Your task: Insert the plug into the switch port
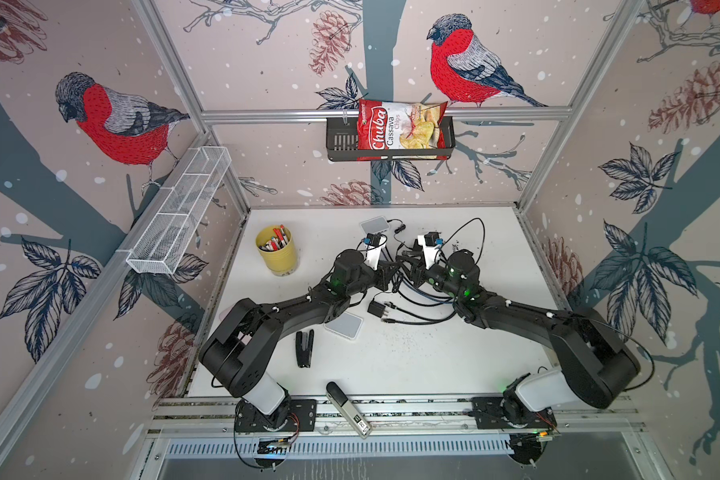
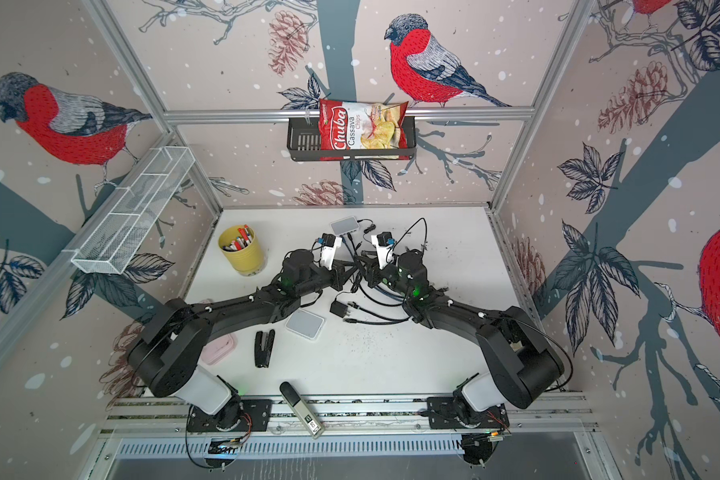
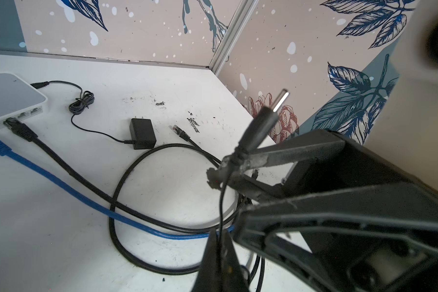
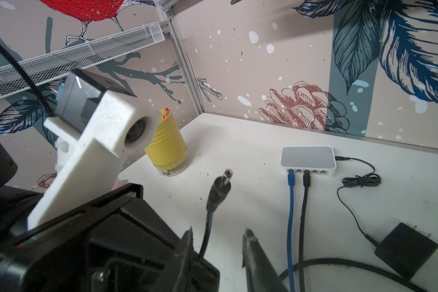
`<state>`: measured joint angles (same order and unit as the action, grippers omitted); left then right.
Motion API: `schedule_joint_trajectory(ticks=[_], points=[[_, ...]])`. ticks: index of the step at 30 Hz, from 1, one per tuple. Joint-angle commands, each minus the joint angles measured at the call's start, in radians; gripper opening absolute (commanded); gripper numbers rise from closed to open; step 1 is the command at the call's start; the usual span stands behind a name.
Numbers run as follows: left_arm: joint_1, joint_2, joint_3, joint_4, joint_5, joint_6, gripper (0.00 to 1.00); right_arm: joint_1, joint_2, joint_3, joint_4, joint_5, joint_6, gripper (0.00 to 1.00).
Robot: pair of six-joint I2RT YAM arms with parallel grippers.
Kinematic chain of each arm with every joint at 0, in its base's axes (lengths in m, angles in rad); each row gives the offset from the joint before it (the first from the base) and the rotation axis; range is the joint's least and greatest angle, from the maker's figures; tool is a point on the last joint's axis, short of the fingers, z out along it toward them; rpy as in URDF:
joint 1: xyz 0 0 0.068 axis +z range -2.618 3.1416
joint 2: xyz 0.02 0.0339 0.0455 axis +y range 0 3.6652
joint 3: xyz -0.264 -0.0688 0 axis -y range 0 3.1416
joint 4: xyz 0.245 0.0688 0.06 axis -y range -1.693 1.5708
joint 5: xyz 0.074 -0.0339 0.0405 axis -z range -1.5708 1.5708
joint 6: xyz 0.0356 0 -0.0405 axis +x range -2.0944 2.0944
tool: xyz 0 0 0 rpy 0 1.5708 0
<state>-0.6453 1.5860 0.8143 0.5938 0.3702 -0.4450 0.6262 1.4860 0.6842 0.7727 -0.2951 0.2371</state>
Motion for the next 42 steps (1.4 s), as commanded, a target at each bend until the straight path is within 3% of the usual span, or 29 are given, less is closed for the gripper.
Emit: schedule_joint_trajectory(ticks=[1,12,17,19,21,23,24,31,42], points=[[-0.002,-0.002,0.000,0.051,0.015,-0.005,0.03,0.001,0.016,0.017,0.087,-0.015,0.025,0.29],[-0.002,-0.011,-0.007,0.053,0.021,0.001,0.03,0.005,0.035,0.036,0.138,-0.010,0.015,0.04],[-0.002,-0.007,-0.008,0.052,0.029,0.003,0.05,0.015,0.044,0.055,0.104,-0.024,-0.022,0.01],[-0.002,-0.008,-0.007,0.039,0.030,0.008,0.21,0.019,0.046,0.071,0.048,-0.020,-0.057,0.01],[-0.002,-0.026,-0.013,0.011,0.011,0.023,0.54,0.021,0.045,0.086,-0.034,-0.007,-0.105,0.01],[0.000,-0.059,-0.030,-0.024,-0.029,0.047,0.69,0.021,0.039,0.094,-0.120,0.017,-0.154,0.01],[0.000,-0.080,-0.038,-0.044,-0.051,0.060,0.71,0.021,0.034,0.096,-0.164,0.026,-0.183,0.01],[0.008,-0.198,-0.068,-0.142,-0.131,0.087,0.71,0.049,0.021,0.093,-0.368,0.093,-0.322,0.01],[0.013,-0.148,0.045,-0.351,-0.146,-0.045,0.51,0.128,0.011,0.074,-0.422,0.116,-0.368,0.03]])
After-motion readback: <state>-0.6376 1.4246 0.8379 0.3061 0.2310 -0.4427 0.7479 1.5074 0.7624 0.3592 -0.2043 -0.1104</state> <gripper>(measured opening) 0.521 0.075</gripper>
